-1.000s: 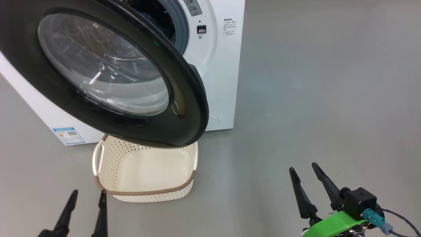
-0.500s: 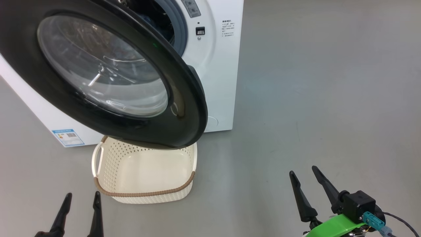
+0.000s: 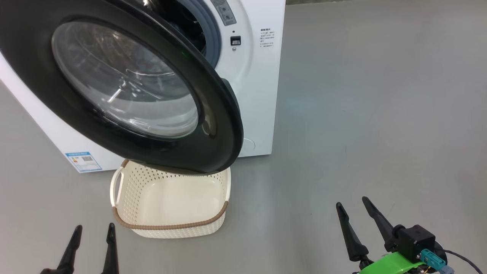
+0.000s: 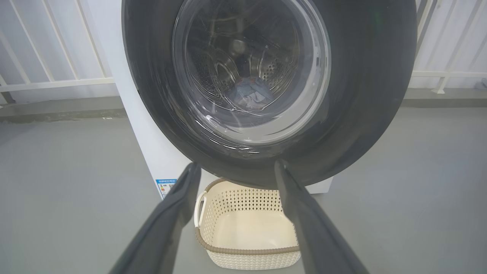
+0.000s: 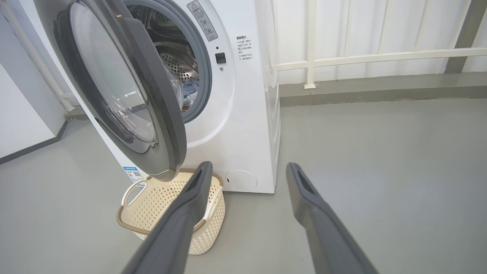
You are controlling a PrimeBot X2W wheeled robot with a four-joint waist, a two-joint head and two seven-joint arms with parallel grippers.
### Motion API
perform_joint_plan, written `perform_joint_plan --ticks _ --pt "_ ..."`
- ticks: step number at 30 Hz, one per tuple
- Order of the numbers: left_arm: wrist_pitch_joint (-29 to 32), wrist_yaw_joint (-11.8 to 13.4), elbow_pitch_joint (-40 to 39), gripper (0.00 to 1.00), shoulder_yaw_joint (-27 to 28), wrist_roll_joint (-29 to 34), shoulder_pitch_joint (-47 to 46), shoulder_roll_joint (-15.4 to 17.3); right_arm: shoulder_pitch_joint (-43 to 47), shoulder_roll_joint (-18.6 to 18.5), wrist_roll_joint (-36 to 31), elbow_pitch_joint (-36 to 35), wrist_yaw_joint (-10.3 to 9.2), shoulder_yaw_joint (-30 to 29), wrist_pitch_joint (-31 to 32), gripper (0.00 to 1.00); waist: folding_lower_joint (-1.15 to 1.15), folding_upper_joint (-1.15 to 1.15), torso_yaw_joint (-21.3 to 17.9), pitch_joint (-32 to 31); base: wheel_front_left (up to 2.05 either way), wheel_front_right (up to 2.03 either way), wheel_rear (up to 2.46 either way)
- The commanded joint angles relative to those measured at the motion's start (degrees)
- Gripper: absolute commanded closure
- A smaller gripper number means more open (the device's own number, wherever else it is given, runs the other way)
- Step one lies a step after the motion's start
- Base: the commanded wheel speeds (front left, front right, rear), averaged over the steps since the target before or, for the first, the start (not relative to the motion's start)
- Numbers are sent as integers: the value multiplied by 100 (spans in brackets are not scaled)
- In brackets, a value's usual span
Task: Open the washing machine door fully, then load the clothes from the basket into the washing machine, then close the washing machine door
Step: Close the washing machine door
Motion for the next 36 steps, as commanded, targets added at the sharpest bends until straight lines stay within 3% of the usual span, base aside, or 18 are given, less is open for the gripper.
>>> perform_joint_plan --ticks 1,25,26,27,29,30,36 --pt "-36 -2 -106 0 194 71 -137 31 -62 7 -21 -138 9 122 -33 0 0 0 3 -5 0 0 0" --pt "-36 52 -33 0 111 -1 -134 19 -58 7 -26 -81 9 119 -33 0 0 0 188 -30 0 0 0" --pt "-36 56 -33 0 109 -6 -132 19 -55 7 -17 -75 9 124 -33 6 0 0 189 -32 0 0 0" --pt "-36 59 -34 0 107 -10 -129 19 -53 7 -6 -68 9 126 -33 28 0 0 189 -33 0 0 0" --pt "-36 65 -41 0 105 -15 -124 19 -50 7 16 -57 9 124 -33 91 0 0 188 -30 0 0 0" --pt "-36 68 -50 0 105 -17 -123 19 -45 7 53 -47 9 113 -33 100 0 0 188 -25 0 0 0" --pt "-36 87 -91 0 97 -38 -122 19 -108 7 317 -360 9 -36 -33 100 0 0 187 15 0 0 0"
